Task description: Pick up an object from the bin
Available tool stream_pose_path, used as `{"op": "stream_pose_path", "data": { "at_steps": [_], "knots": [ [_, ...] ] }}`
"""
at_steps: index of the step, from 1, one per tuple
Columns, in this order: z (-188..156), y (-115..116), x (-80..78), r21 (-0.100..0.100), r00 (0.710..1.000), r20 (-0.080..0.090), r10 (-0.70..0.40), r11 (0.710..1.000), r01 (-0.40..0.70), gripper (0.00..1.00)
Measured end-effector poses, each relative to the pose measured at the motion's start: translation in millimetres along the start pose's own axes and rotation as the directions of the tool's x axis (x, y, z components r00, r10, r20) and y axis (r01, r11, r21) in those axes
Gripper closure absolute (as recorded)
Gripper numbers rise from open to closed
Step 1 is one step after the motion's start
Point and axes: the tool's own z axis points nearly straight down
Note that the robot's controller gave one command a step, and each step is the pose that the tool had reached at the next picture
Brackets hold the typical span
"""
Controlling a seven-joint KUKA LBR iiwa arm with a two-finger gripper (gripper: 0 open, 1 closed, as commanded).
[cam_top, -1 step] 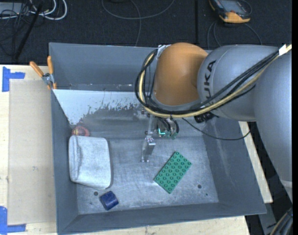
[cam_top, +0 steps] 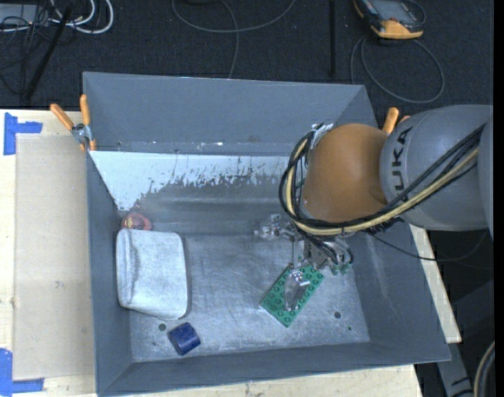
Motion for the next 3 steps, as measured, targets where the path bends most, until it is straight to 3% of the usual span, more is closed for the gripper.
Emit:
{"op": "stream_pose_path", "data": {
  "at_steps": [1,2,3],
  "knots": [
    [35.0,-34.2,45.4,0.002,0.979,0.014,-0.206,0.979,0.206,0.00],
    [31.5,-33.6,42.1,0.003,0.979,0.023,-0.204,0.979,0.204,1.00],
    [-85.8,-32.4,39.5,0.003,0.985,0.015,-0.172,0.985,0.172,1.00]
  ]
}}
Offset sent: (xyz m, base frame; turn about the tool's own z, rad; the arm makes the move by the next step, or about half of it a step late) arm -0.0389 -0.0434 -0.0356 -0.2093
